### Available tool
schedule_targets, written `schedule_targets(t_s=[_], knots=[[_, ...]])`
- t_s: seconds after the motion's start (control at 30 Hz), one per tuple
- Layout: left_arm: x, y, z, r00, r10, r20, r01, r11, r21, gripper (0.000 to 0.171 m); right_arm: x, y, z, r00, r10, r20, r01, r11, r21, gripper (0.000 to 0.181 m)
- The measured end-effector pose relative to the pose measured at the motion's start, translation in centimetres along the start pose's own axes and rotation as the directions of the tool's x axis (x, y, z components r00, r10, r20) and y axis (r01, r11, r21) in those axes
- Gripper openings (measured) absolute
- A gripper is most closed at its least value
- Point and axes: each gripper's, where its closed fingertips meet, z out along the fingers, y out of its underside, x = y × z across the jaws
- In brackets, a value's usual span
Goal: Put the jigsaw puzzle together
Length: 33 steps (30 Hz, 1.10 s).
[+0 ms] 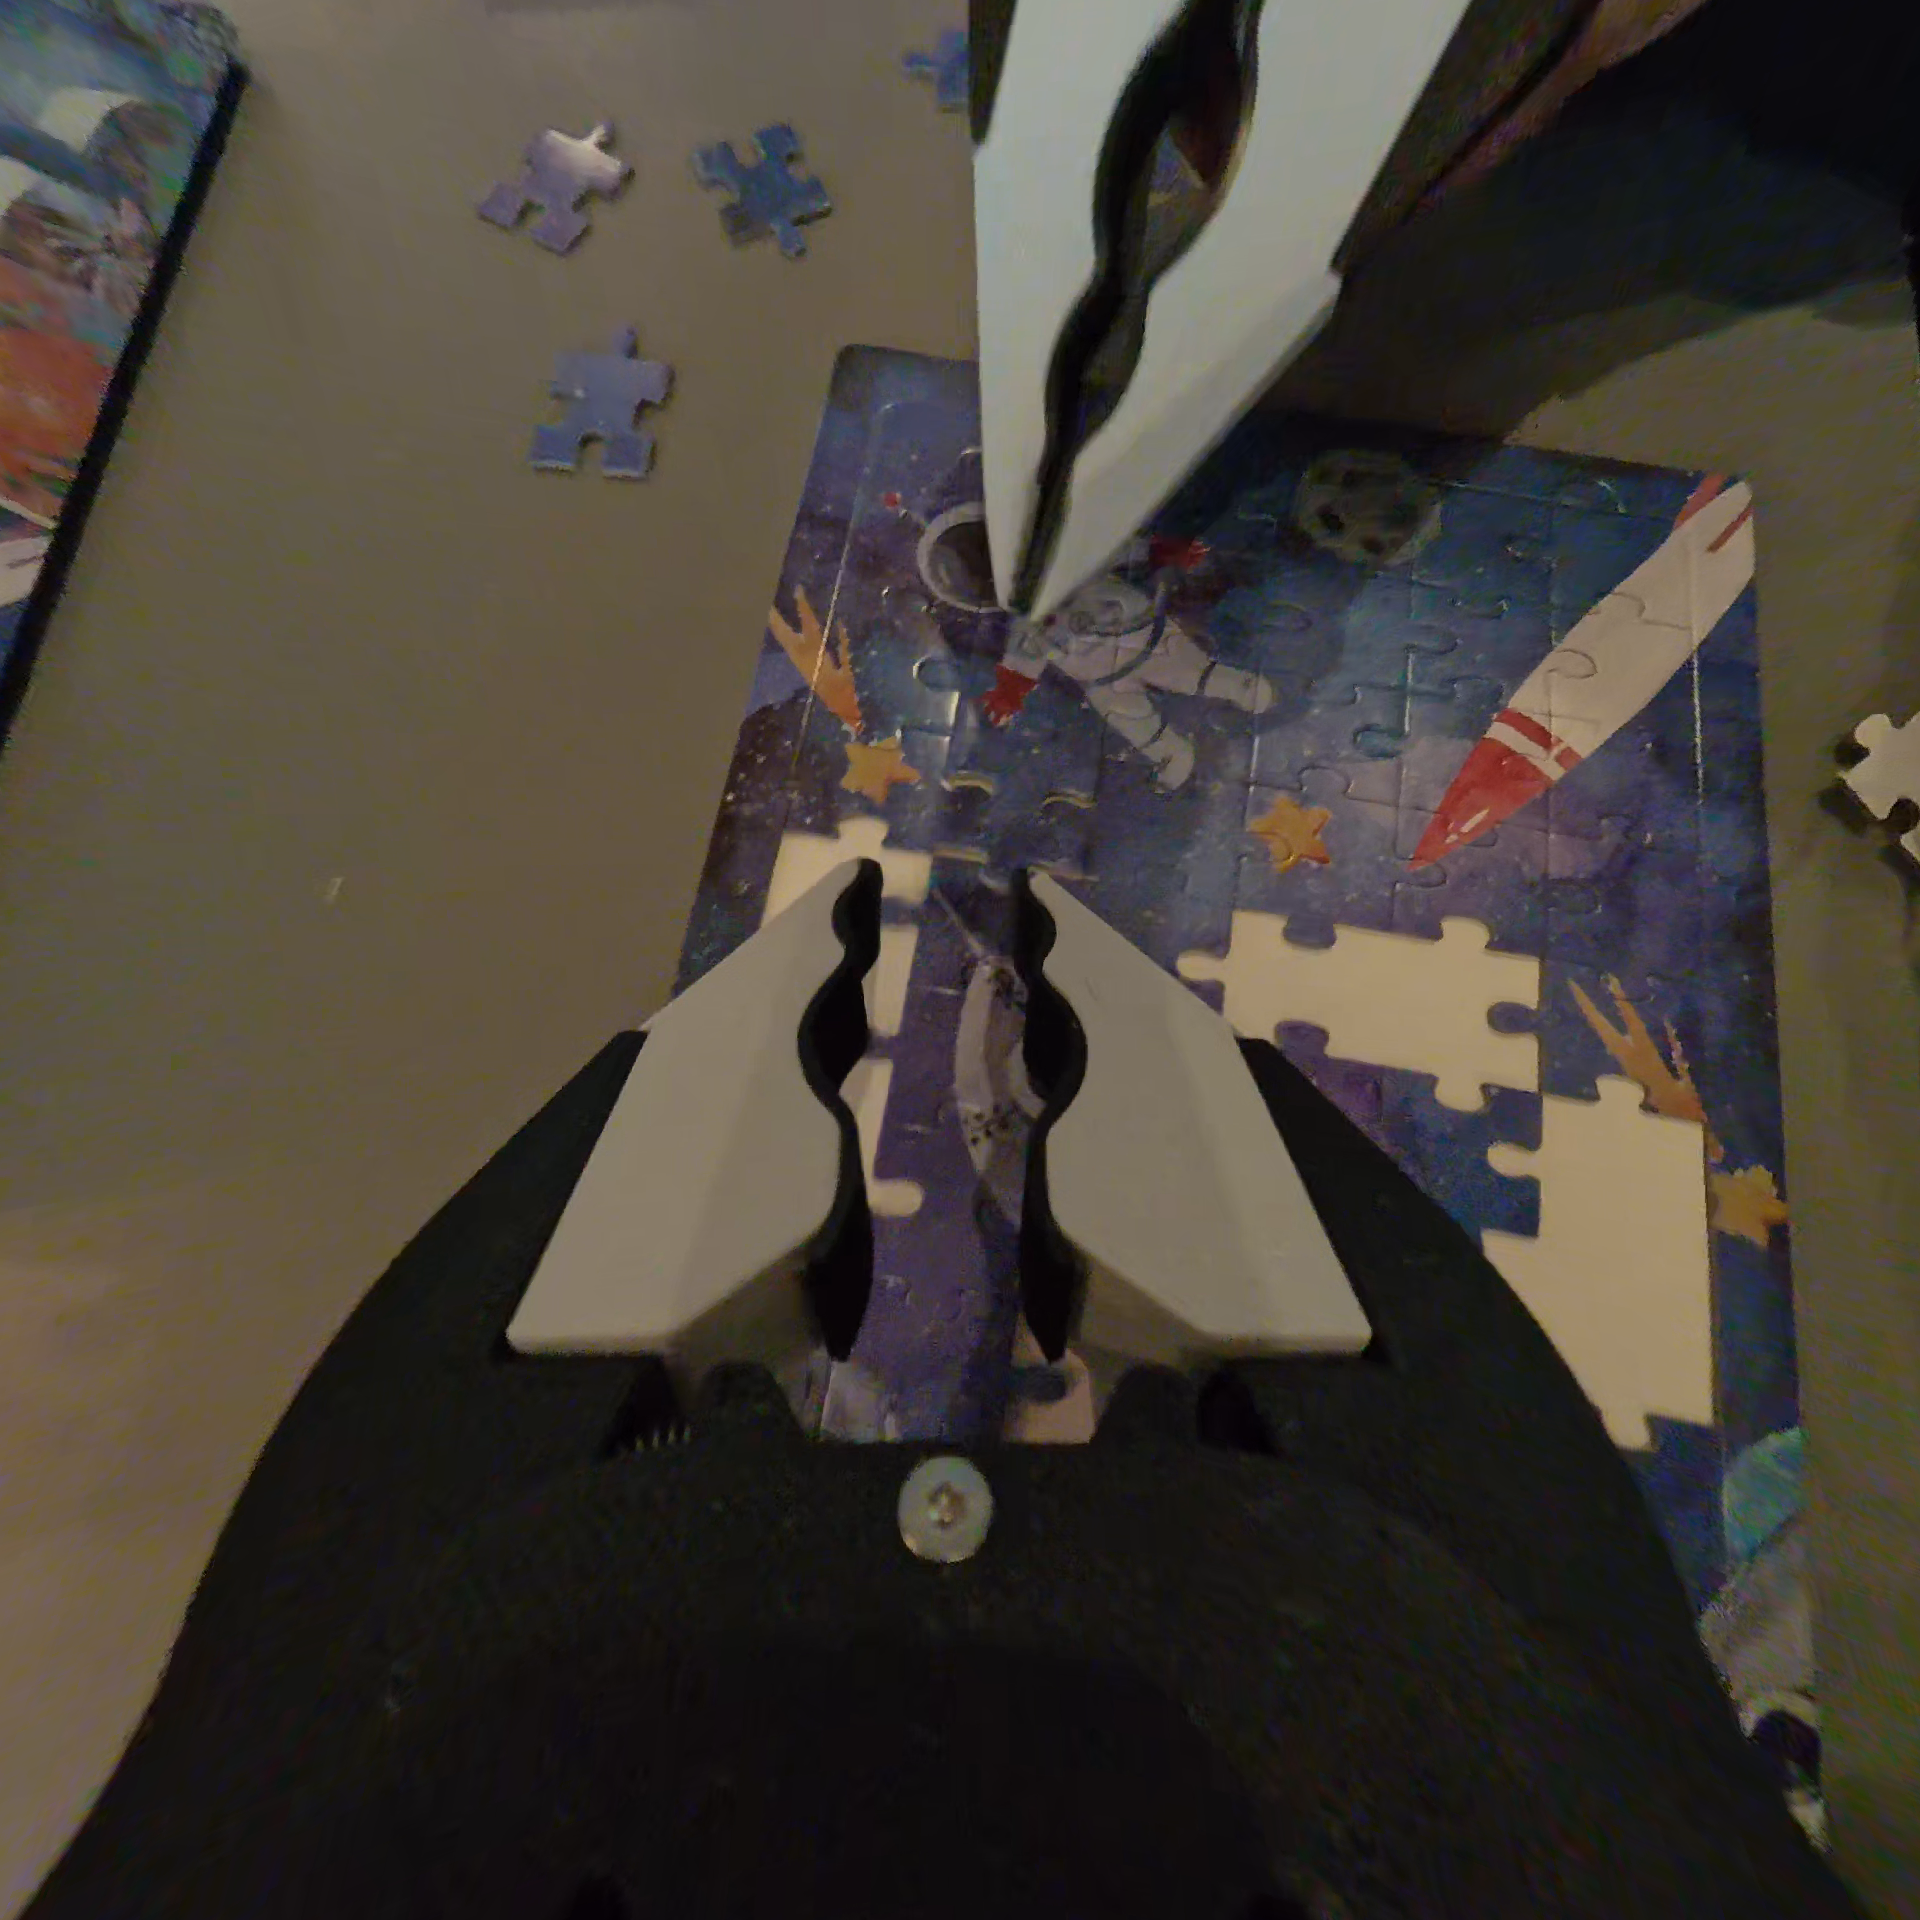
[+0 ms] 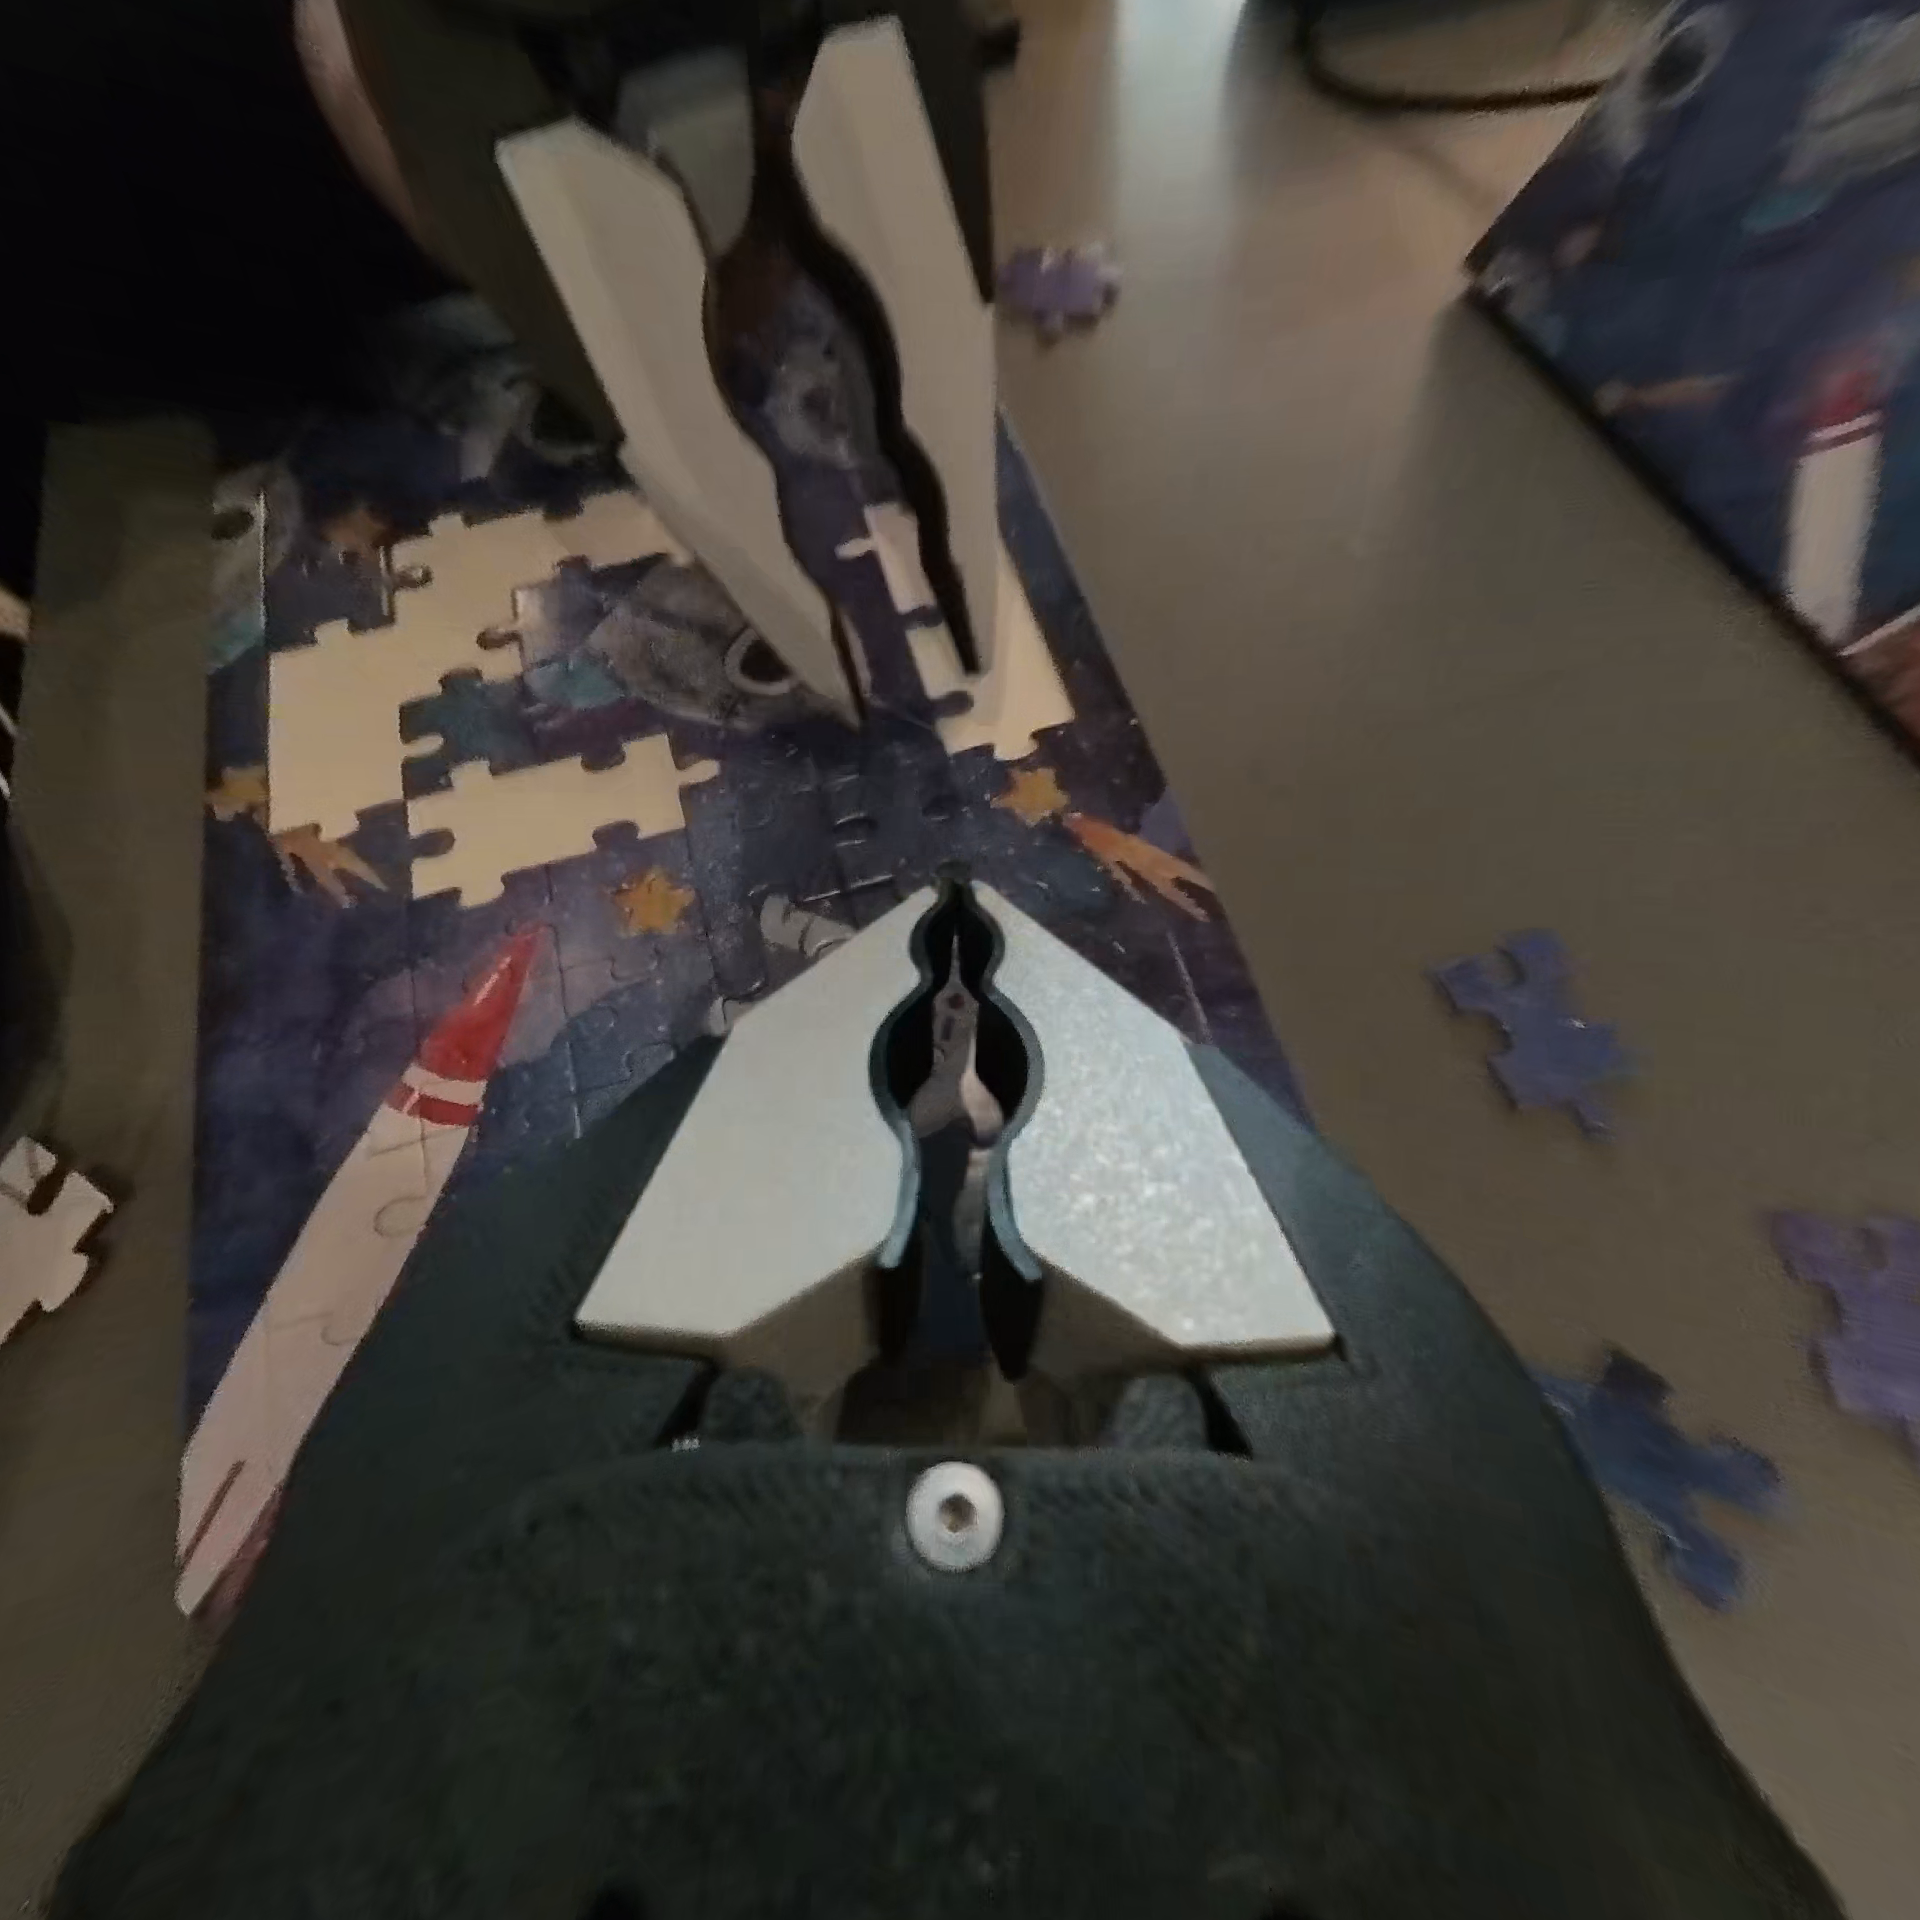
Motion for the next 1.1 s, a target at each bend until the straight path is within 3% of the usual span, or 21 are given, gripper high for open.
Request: schedule_targets(t_s=[0.17, 0.3, 0.53, 0.67, 1.1], knots=[[-0.5, 0.2, -0.8, 1.000, -0.022, -0.004, 0.022, 0.999, 0.033, 0.019, -1.2, 0.8, 1.8, 0.988, -0.095, 0.125, 0.104, 0.992, -0.065, 0.000], [0.1, 0.5, -0.1, 1.000, -0.005, -0.030, 0.005, 1.000, 0.017, 0.019, -1.3, 0.6, 2.2, 0.979, -0.135, 0.152, 0.146, 0.987, -0.062, 0.000], [0.8, -0.4, 0.3, 0.999, 0.030, -0.030, -0.028, 0.999, 0.046, 0.016, -1.2, 0.4, 2.2, 0.979, -0.155, 0.129, 0.163, 0.985, -0.051, 0.000], [1.0, -0.4, 0.8, 0.999, 0.028, -0.026, -0.027, 0.999, 0.028, 0.000, -1.6, 0.2, 2.5, 0.978, -0.171, 0.119, 0.178, 0.982, -0.058, 0.001], [1.4, 0.1, 1.2, 0.999, 0.003, -0.035, -0.003, 1.000, -0.020, 0.000, -1.0, 0.3, 2.5, 0.988, -0.124, 0.094, 0.130, 0.990, -0.059, 0.000]])
